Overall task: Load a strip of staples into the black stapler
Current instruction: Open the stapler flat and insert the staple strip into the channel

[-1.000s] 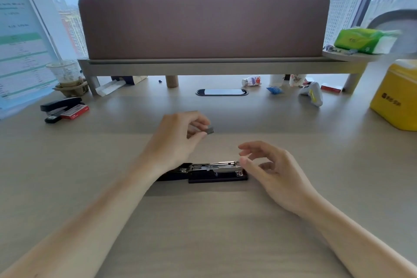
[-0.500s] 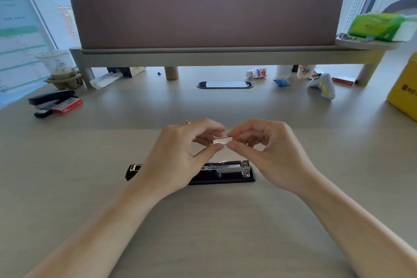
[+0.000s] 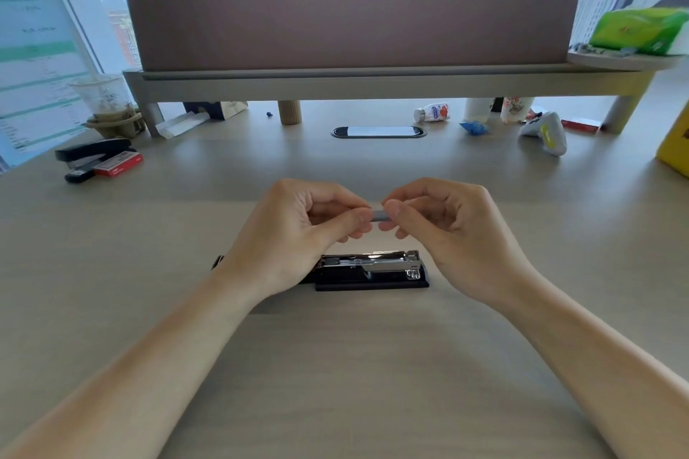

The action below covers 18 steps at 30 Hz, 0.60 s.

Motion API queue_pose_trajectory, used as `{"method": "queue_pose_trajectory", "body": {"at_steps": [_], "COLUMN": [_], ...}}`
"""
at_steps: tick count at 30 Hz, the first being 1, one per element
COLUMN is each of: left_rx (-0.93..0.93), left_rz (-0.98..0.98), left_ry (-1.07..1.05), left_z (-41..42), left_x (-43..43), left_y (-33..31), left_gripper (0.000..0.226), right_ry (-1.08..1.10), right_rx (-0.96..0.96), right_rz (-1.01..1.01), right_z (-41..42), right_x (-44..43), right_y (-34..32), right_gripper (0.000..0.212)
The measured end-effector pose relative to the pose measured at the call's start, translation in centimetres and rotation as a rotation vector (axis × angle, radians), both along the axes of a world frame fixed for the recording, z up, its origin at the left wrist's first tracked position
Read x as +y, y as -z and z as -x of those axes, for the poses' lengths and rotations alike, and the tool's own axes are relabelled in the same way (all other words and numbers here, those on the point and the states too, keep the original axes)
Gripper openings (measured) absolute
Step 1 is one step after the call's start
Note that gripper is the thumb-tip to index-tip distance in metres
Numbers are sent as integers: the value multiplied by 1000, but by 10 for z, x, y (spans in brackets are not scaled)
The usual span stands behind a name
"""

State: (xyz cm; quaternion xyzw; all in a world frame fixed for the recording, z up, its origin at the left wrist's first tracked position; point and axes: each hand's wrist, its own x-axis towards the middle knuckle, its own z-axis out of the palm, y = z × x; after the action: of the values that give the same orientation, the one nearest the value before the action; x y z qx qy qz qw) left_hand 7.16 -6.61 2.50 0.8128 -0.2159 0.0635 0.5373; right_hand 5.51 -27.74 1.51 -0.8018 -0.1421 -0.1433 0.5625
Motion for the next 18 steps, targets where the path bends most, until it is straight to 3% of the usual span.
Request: {"method": "queue_pose_trajectory", "body": {"at_steps": [6,12,15,18], "left_rx": [-30,-125,-229,-282], "left_rz": [16,-20,-189,-300], "left_ry": [11,17,37,69], "left_z": [3,5,12,15], "left_x": [-3,-2,1,1], "left_y": [1,-1,-2,-1], "left_gripper": [10,7,5,9], "right_ry": [-14,-51,-105,-145], "right_rx": [-3,-70,-32,23], "right_rz": [-41,35,201,414], "right_z": [-3,-3,-3,-1], "right_x": [-2,-7,-18,-24], "right_y": [3,5,3,6], "right_gripper": [5,16,40,43]}}
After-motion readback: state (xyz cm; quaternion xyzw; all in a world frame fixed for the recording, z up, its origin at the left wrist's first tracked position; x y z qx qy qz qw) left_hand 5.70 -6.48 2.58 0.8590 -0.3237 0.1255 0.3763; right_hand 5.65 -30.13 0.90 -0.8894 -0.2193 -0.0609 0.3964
